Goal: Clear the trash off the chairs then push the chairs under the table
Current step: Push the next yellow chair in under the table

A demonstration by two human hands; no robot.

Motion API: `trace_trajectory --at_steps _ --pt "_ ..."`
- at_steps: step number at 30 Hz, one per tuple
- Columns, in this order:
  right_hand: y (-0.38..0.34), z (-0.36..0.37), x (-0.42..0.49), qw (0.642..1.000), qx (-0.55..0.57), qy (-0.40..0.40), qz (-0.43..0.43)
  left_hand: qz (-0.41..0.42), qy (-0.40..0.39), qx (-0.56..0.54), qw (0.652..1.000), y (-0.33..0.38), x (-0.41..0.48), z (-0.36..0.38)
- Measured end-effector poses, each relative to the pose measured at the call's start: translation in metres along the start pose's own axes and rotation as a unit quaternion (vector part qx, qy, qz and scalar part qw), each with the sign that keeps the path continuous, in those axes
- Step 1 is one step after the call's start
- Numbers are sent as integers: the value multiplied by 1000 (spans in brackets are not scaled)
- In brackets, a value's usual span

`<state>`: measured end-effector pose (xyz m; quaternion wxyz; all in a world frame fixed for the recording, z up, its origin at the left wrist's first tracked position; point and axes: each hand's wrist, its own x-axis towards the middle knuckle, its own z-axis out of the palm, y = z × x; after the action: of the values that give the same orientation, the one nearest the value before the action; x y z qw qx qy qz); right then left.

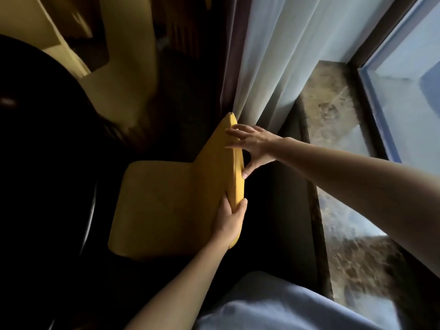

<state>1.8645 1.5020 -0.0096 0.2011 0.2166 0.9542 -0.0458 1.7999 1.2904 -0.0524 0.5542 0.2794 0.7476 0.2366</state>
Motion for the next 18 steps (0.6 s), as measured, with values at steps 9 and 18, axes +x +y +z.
trace_trajectory --at_steps 9,18 --pt "7 6 15 996 -37 44 -67 31 11 71 997 2 -9 -11" --pt "-38 25 1 996 40 67 -47 88 78 109 987 -53 -31 -29"
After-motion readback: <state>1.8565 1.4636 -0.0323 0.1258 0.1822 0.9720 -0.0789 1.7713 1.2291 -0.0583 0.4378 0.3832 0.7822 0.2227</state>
